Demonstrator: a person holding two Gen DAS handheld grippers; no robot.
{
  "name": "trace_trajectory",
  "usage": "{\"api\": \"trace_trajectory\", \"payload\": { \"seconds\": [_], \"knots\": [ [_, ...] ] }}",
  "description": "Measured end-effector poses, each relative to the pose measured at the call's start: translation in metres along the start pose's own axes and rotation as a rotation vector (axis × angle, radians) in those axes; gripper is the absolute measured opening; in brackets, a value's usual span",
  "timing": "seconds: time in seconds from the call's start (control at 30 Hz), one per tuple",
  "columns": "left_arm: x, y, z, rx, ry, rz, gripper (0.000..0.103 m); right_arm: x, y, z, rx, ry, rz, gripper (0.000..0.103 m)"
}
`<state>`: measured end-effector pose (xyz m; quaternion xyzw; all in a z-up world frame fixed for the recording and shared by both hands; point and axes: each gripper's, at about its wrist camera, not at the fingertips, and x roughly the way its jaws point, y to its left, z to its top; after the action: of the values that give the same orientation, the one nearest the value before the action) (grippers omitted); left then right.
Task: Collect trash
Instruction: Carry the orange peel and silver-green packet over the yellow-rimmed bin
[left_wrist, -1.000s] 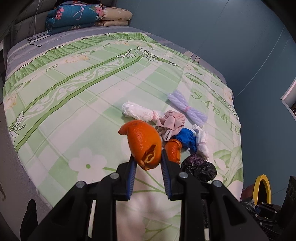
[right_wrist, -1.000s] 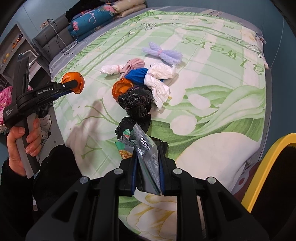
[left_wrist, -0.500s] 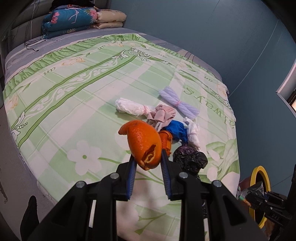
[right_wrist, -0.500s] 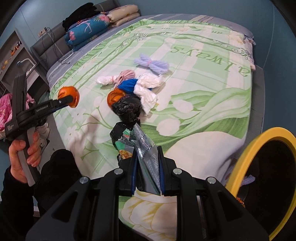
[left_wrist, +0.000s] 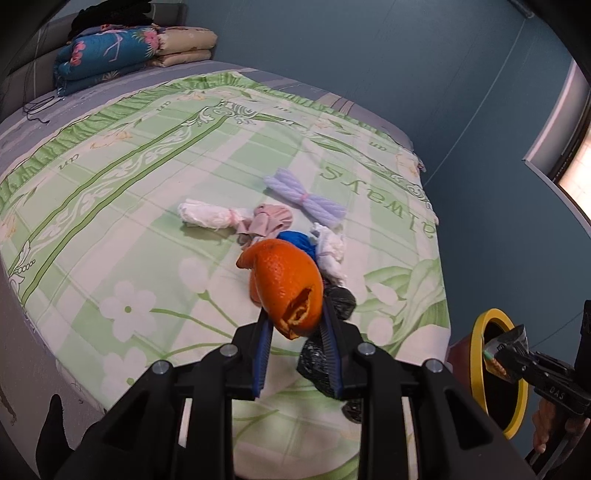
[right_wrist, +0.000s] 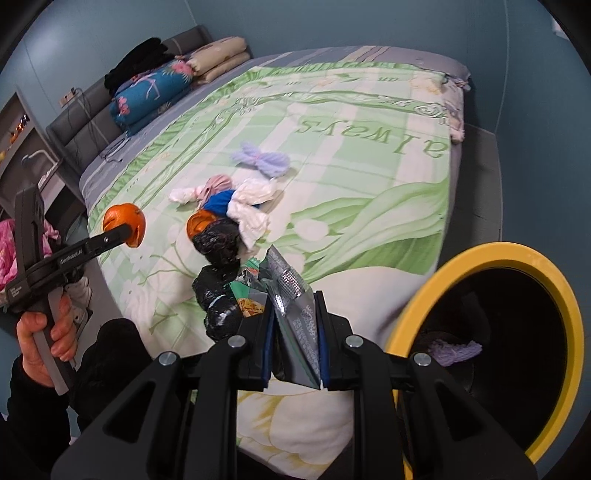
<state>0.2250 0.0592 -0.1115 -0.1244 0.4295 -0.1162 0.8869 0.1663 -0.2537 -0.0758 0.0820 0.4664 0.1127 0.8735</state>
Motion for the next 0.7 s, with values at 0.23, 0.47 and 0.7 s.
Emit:
{"api": "trace_trajectory", "payload": {
  "seconds": [0.23,0.47,0.7],
  "knots": [
    [-0.002,-0.028,-0.003,0.054,0.008,-0.034,0.024,-0.014,-0.022,-0.001,0.048,-0.028,-0.031,0.018],
    [0.001,-0.064,-0.008,0.106,0.026,-0.092,0.024,-0.032,-0.051,-0.003,0.114,-0.065,-0.057,0.018],
    [0.004,-0.114,-0.018,0.200,0.062,-0.153,0.024,-0.056,-0.083,-0.008,0.186,-0.113,-0.096,0.018]
  ]
}}
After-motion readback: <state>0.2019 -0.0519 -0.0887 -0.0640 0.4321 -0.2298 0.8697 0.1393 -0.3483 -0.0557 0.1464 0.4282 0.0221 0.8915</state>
